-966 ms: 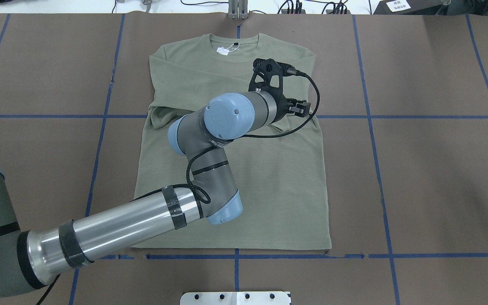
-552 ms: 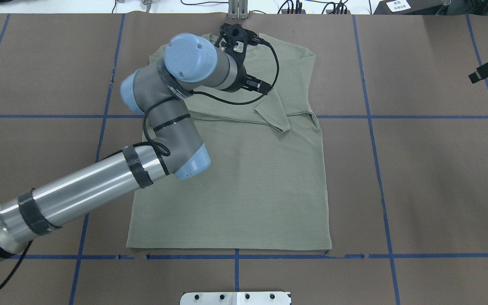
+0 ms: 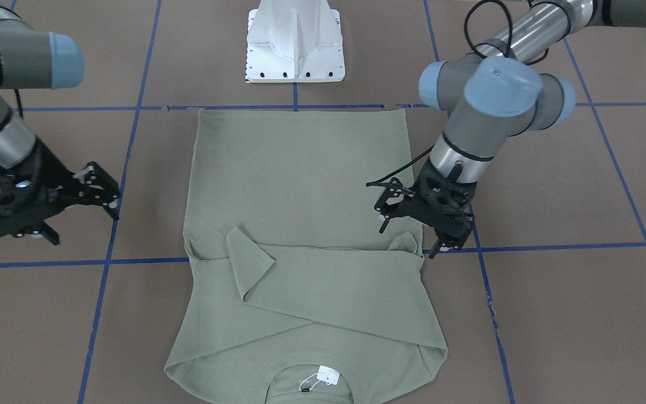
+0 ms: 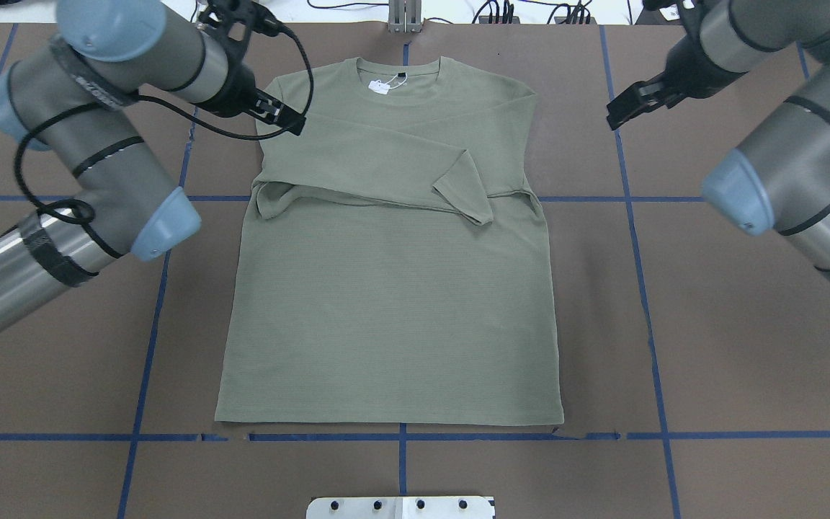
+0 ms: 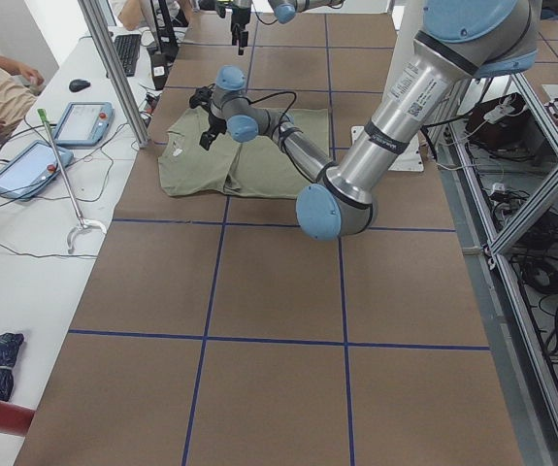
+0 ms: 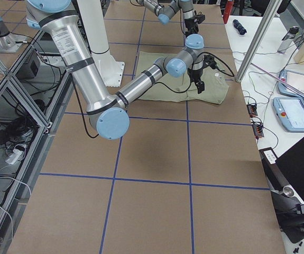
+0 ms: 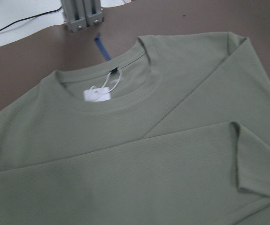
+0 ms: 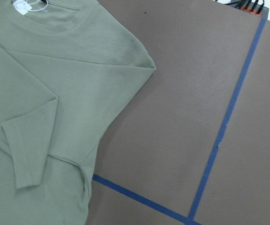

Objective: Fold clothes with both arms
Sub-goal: 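Withdraw the left gripper while the right gripper reaches to the shoulder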

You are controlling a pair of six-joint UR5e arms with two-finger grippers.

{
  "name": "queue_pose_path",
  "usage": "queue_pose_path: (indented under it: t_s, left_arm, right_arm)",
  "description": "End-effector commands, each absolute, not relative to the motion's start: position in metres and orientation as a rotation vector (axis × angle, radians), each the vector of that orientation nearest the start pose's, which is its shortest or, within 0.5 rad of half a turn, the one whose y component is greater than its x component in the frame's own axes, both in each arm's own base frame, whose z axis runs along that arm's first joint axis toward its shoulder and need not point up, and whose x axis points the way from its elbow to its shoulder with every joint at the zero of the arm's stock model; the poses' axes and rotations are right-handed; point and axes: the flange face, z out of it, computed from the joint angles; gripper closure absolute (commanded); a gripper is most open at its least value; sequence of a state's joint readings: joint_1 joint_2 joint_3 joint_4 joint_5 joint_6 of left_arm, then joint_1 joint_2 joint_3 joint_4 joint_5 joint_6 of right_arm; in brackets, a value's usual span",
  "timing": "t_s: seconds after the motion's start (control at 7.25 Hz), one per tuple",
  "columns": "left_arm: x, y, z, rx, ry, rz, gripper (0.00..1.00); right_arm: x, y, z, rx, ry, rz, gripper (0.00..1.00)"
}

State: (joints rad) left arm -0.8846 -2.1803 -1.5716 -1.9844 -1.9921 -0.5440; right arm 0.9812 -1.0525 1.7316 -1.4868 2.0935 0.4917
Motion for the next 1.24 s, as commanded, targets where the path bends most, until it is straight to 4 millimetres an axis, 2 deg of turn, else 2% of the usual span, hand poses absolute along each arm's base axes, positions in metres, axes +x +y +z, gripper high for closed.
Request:
queue_pose_path:
  t_s: [0.0, 0.14, 0.28, 0.41, 0.55, 0.83, 0.97, 1.1]
  left_arm:
    - [0.314, -0.6, 0.291, 0.622, 0.845, 0.46, 0.0]
    - [0.297, -0.6, 0.305, 0.592, 0.866, 0.463, 0.0]
    - [0.29, -0.593, 0.307, 0.594, 0.876, 0.457, 0.0]
    - [0.287, -0.588, 0.311, 0.583, 0.883, 0.437, 0.0]
    - [0.287, -0.588, 0.311, 0.577, 0.887, 0.427, 0.0]
    - [0.287, -0.587, 0.312, 0.576, 0.888, 0.425, 0.0]
    - [0.287, -0.587, 0.311, 0.575, 0.889, 0.422, 0.0]
    - [0.287, -0.587, 0.311, 0.574, 0.89, 0.42, 0.0]
  right_arm:
    - [-0.4, -0.6, 0.214, 0.379, -0.735, -0.271, 0.0]
    - [-0.455, -0.602, 0.191, 0.363, -0.71, -0.245, 0.01]
    - [-0.501, -0.607, 0.18, 0.351, -0.66, -0.224, 0.08]
    - [-0.532, -0.606, 0.178, 0.343, -0.621, -0.227, 0.15]
    - [-0.555, -0.597, 0.187, 0.346, -0.58, -0.241, 0.24]
    - [-0.592, -0.572, 0.197, 0.35, -0.536, -0.248, 0.3]
    - [-0.606, -0.572, 0.193, 0.362, -0.51, -0.245, 0.3]
    - [-0.611, -0.57, 0.193, 0.36, -0.508, -0.247, 0.35]
